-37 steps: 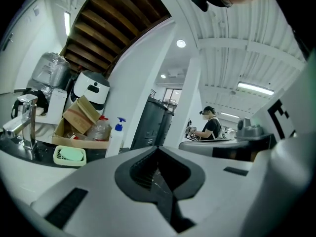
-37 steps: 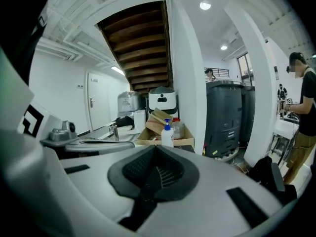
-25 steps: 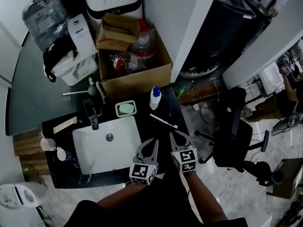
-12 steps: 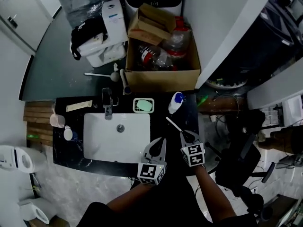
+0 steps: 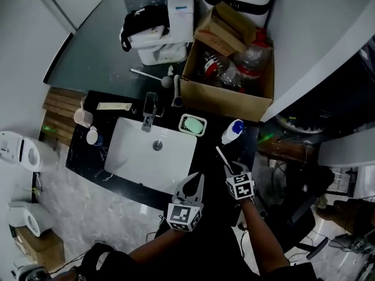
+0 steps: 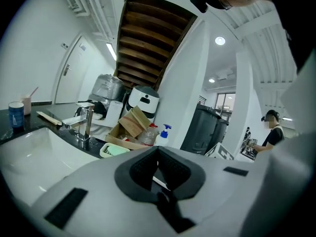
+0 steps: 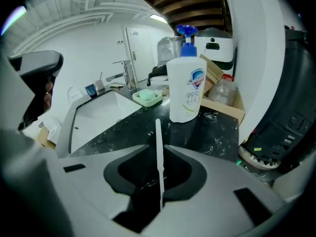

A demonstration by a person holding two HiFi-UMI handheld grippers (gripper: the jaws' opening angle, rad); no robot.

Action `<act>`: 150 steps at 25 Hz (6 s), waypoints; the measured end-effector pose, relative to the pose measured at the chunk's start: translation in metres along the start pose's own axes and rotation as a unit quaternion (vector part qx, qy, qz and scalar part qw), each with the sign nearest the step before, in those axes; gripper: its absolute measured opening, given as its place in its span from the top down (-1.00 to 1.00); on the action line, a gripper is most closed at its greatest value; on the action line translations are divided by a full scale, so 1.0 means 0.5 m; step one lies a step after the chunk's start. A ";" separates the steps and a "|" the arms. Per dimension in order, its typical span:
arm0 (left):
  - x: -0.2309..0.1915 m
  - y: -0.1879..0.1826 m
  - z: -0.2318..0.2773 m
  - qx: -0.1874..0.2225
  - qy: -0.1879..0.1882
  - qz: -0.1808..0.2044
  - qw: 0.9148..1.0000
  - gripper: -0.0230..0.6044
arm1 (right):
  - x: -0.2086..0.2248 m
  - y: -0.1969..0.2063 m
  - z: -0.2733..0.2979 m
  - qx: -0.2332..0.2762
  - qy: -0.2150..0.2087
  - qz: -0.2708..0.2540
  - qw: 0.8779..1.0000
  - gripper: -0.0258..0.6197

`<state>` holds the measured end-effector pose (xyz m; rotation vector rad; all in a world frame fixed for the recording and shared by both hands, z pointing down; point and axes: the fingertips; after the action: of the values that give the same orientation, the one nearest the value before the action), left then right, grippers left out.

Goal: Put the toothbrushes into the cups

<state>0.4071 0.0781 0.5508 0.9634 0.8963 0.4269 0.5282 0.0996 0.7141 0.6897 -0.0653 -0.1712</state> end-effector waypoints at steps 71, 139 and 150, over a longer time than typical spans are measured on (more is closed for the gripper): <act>-0.099 -0.030 -0.387 0.067 -0.051 -0.006 0.996 0.88 | -0.428 -0.055 -0.174 0.103 -0.042 -0.048 0.993 0.75; -0.962 -0.384 -0.517 0.070 -0.074 -0.063 0.993 0.88 | -0.894 -0.901 0.362 0.268 -0.101 0.022 0.958 0.75; -1.011 -0.385 -0.463 0.060 -0.097 -0.073 0.991 0.88 | -0.870 -0.936 0.433 0.273 -0.118 0.023 0.954 0.75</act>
<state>-0.0866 -0.2420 0.5601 1.0233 0.8152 0.1512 0.0115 -0.3133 0.5805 1.2170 -0.3688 -0.1924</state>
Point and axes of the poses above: the fingertips, and each gripper's own axes: z forward along the fingers, x to its right, y out of its underside, and after that the axes turned 9 degrees about -z, right-handed
